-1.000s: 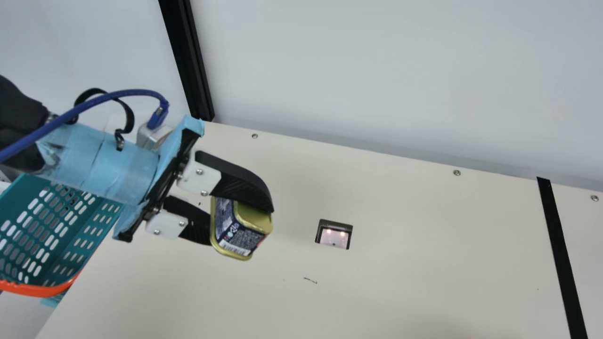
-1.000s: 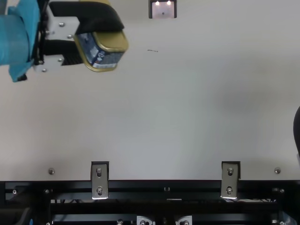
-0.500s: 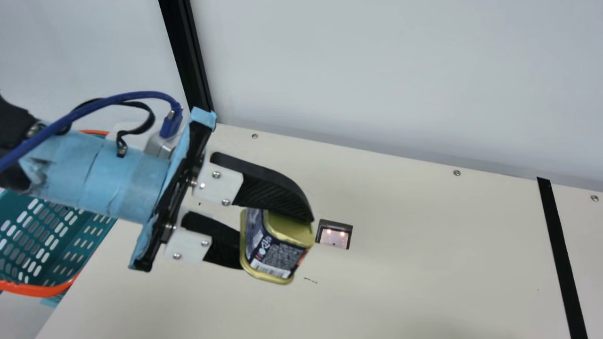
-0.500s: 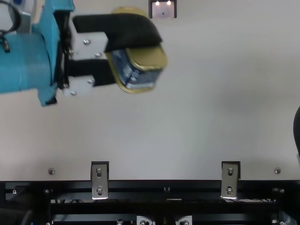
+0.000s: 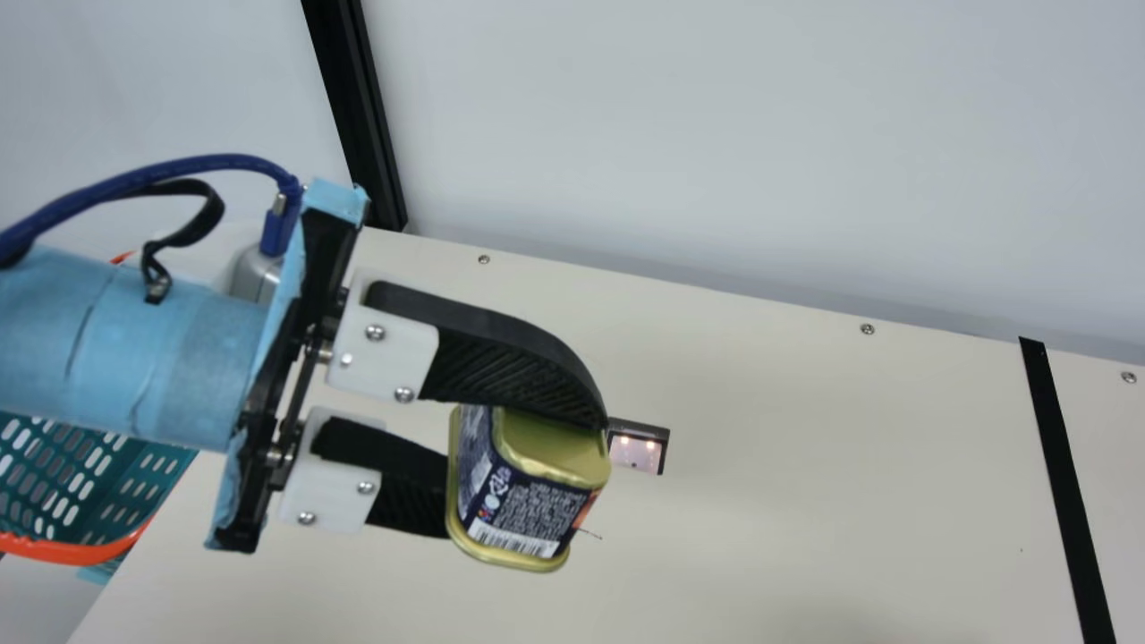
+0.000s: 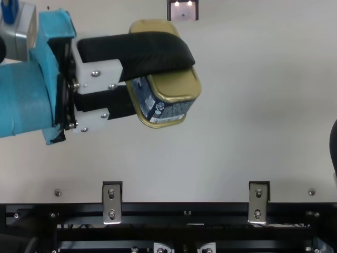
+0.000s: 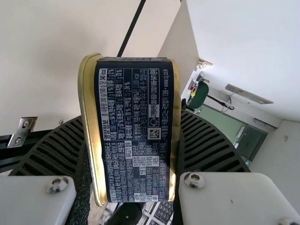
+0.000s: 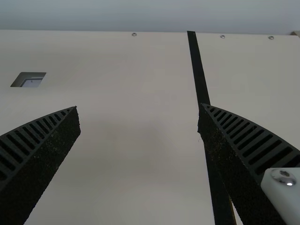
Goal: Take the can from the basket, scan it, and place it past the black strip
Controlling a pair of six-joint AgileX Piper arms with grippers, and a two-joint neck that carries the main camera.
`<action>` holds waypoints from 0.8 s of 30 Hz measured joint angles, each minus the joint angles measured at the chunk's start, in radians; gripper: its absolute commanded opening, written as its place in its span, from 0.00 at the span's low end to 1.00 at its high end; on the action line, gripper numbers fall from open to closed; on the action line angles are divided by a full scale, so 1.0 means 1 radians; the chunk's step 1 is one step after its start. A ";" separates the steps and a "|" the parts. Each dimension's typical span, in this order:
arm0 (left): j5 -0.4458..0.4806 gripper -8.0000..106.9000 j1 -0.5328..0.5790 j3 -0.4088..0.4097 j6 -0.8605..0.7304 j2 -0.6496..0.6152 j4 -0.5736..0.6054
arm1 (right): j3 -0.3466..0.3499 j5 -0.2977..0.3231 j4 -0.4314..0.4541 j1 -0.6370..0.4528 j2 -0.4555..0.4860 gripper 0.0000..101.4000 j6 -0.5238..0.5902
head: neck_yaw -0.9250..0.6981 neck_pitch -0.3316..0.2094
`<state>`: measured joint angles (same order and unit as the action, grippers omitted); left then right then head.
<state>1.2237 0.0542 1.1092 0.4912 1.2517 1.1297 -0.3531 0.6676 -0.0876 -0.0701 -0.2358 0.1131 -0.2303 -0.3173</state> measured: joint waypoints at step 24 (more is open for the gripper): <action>0.000 0.16 0.000 0.000 0.000 0.000 0.000 | 0.000 0.000 0.000 0.000 0.000 1.00 0.000 | 0.092 0.154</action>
<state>1.2237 0.0542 1.1092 0.4912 1.2517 1.1297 -0.3531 0.6676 -0.0876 -0.0701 -0.2358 0.1131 -0.1382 -0.1638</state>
